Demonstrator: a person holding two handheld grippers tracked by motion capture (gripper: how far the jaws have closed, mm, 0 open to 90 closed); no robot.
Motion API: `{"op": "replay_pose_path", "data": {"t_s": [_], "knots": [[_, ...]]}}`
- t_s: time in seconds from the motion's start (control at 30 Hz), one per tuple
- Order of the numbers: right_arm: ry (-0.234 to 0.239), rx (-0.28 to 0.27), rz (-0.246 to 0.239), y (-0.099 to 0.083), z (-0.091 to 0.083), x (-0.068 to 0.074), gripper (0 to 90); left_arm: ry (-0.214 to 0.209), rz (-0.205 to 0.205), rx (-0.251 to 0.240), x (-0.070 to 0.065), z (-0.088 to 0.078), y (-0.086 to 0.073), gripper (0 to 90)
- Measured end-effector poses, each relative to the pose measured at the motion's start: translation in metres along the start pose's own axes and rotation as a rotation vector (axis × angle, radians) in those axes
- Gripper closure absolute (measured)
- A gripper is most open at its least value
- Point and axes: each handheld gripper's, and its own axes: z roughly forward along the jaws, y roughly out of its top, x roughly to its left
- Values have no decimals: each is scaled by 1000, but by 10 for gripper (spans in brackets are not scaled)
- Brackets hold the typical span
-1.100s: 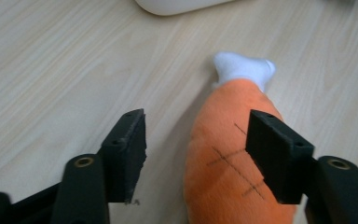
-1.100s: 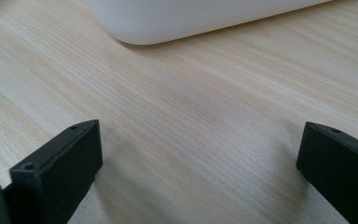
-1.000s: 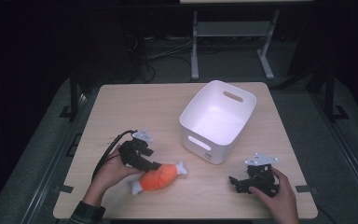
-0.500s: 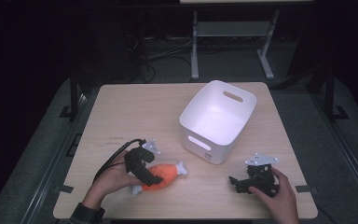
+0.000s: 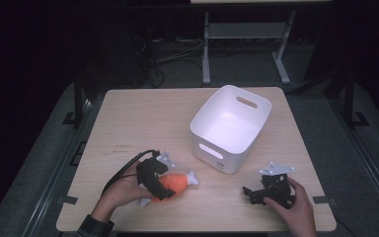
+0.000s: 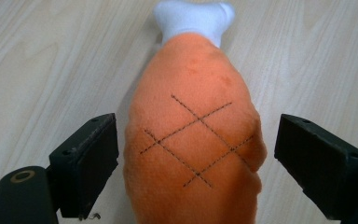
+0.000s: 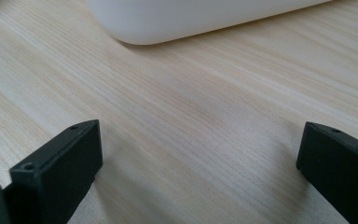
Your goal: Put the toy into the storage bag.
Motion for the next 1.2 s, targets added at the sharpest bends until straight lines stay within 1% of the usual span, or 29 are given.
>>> {"op": "replay_pose_path", "data": {"t_s": [0.13,0.17,0.37,0.53,0.67,0.87,1.03,1.07,1.2], "knots": [[0,0,0,0,0,0,0,-5,2,18,-1,6,0,128],[0,0,0,0,0,0,0,1,14,37,0,10,0,128],[0,0,-1,0,0,0,0,10,15,56,0,15,0,128],[0,0,0,0,0,0,0,20,24,72,0,20,-1,128],[0,0,0,0,0,0,0,18,24,76,1,22,-1,129],[0,0,0,0,0,0,0,-4,27,93,0,27,-1,130],[0,0,0,0,0,0,0,-13,22,92,2,25,-2,170],[0,0,0,0,0,0,0,-15,16,88,2,25,-2,180],[0,0,0,0,0,0,0,-16,17,79,3,24,-2,216]]}}
